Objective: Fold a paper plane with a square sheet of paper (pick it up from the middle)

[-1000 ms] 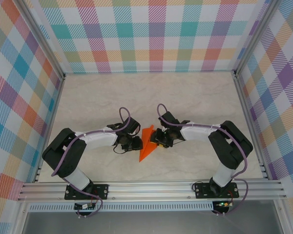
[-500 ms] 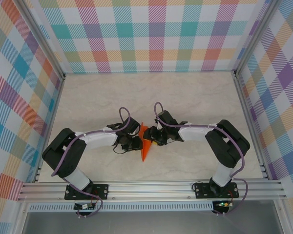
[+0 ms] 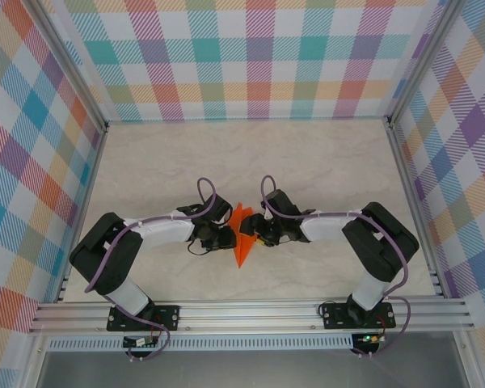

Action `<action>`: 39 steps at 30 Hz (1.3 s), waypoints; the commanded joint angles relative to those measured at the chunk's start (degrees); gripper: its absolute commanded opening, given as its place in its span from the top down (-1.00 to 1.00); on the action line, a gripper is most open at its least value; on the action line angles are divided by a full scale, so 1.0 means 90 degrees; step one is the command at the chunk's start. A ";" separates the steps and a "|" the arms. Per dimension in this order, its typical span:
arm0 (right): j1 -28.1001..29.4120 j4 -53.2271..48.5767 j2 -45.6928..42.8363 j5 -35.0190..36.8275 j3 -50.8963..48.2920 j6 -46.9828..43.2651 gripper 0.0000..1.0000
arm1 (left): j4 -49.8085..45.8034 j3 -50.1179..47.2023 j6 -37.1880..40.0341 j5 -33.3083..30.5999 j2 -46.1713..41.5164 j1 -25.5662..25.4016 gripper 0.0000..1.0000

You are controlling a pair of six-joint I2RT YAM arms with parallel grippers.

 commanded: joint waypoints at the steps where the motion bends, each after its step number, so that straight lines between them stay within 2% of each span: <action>1: 0.0054 0.0333 -0.0077 -0.0124 -0.0030 0.0038 -0.13 | 0.0644 -0.0199 0.0021 0.0143 0.0322 -0.0083 0.43; 5: 0.0063 0.0374 0.0135 -0.0214 0.0148 -0.0109 0.04 | 0.0662 -0.0250 -0.0020 0.0105 0.0283 -0.0078 0.43; 18: 0.0126 0.0035 0.0751 -0.0486 0.0782 -0.0780 0.26 | 0.0652 -0.0303 -0.0087 -0.0003 0.0114 -0.0081 0.43; 22: 0.0146 0.0029 0.0813 -0.0525 0.0845 -0.0922 0.46 | 0.0674 -0.0386 -0.0179 -0.0074 -0.0152 -0.0083 0.43; 27: 0.0160 -0.0755 0.0515 -0.0296 0.1158 -0.1386 0.73 | 0.0462 -0.0493 -0.0350 -0.0407 -0.0920 -0.0078 0.41; 30: 0.0161 -0.1751 0.0130 0.0157 0.1431 -0.1820 0.80 | 0.0302 -0.0656 -0.0541 -0.0881 -0.1701 -0.0076 0.37; 33: 0.0171 -0.3103 -0.0329 0.1082 0.1818 -0.2315 0.80 | -0.0070 -0.0883 -0.0798 -0.1441 -0.2506 -0.0055 0.31; 36: 0.0283 -0.4604 -0.0562 0.2318 0.2318 -0.2779 0.78 | -0.0362 -0.1084 -0.0988 -0.1874 -0.3181 -0.0001 0.27; 39: 0.0477 -0.6318 -0.0344 0.3938 0.3062 -0.2764 0.76 | -0.0546 -0.1318 -0.1141 -0.2179 -0.3732 0.0070 0.22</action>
